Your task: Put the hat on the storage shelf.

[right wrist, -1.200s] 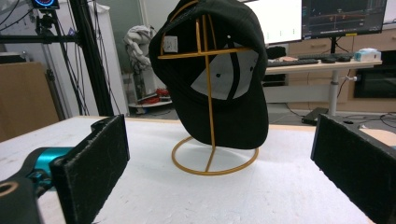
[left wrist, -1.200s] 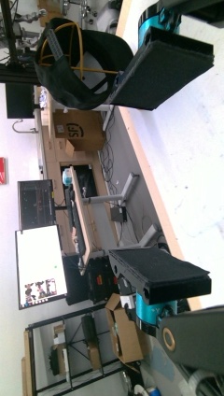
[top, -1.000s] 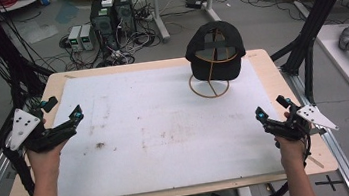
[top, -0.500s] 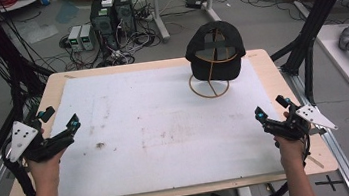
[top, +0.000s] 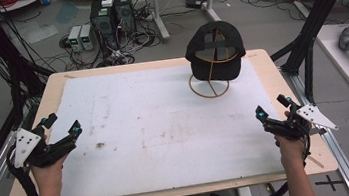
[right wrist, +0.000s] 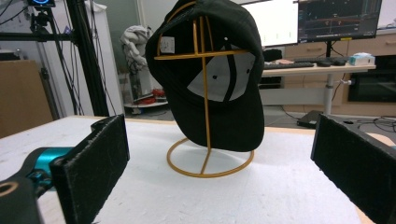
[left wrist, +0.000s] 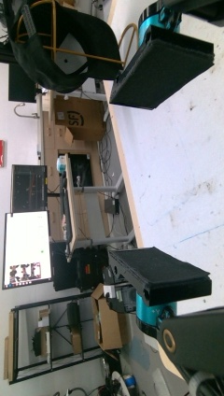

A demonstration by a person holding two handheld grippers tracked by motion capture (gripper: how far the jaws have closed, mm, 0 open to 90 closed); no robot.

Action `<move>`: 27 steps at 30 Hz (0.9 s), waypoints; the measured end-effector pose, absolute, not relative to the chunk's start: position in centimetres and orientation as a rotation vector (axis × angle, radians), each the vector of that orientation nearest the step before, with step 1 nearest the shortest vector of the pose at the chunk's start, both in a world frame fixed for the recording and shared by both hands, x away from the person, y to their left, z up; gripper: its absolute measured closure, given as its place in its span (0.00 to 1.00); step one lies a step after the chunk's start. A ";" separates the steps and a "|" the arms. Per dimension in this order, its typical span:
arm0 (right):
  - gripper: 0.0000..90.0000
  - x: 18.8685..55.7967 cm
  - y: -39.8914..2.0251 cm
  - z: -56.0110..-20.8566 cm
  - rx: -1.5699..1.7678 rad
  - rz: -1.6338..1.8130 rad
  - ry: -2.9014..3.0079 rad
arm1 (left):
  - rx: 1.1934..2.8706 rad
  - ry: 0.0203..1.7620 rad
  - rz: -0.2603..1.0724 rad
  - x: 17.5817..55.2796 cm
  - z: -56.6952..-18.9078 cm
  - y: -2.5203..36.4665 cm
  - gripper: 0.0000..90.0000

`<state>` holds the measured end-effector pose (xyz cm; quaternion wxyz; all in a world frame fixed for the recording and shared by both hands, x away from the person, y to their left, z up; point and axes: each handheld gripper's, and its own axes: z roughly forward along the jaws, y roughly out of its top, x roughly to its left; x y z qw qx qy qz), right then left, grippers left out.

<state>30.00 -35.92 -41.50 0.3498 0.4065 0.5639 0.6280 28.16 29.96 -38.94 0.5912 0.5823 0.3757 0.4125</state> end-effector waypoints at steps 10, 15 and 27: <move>0.04 30.0 -35.7 -41.4 1.042 1.631 1.458 | 1.349 0.865 0.957 28.0 -39.1 29.9 0.23; 0.04 30.0 -35.7 -41.4 1.041 1.628 1.464 | 1.341 0.866 0.960 27.9 -39.1 30.0 0.23; 0.04 29.9 -35.6 -41.4 1.039 1.624 1.465 | 1.344 0.861 0.955 27.9 -39.3 29.8 0.23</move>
